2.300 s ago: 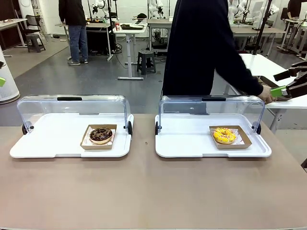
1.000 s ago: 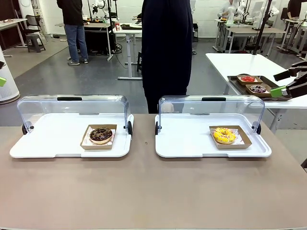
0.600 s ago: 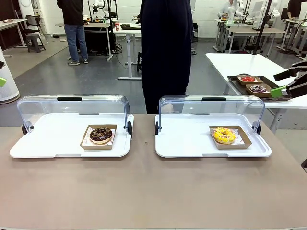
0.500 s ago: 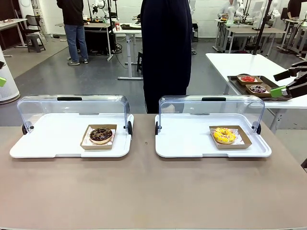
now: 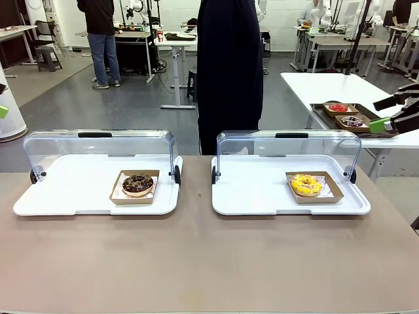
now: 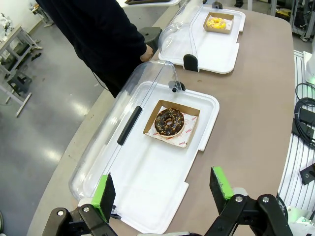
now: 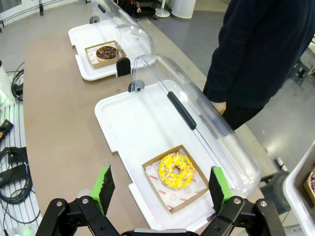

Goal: Provide the desired donut to the person.
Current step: Place the picked Paper togo box onto the Handle tray extended by the person.

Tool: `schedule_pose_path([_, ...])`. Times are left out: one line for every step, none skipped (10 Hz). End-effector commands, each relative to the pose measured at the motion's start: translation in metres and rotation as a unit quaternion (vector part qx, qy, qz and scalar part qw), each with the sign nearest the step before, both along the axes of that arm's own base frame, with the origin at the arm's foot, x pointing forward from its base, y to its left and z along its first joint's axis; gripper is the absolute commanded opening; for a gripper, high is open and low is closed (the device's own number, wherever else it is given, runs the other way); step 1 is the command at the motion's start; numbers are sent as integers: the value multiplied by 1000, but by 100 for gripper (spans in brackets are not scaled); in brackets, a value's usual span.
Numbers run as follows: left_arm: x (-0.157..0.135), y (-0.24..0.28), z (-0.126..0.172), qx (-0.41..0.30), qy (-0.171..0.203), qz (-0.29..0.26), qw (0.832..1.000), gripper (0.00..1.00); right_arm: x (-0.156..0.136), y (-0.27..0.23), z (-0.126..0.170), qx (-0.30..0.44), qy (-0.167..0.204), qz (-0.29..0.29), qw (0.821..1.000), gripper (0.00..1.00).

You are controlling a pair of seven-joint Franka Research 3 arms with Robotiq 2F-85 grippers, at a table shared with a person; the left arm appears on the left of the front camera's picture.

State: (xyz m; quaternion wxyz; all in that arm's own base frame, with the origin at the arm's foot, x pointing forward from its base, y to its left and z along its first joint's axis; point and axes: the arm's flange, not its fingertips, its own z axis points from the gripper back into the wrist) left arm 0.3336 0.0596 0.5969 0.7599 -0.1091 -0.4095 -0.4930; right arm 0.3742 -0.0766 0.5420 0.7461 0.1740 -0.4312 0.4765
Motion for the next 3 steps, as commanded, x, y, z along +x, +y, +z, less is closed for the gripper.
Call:
schedule_pose_path([-1, 2, 0, 1, -1, 4, 1000, 100, -1, 0, -2, -4, -1, 7, 1000, 100])
schedule_pose_path([-1, 2, 0, 1, -1, 4, 1000, 100, -1, 0, -2, -4, -1, 7, 1000, 100])
schedule_pose_path([-1, 2, 0, 1, -1, 4, 1000, 100, -1, 0, -2, -4, -1, 7, 1000, 100])
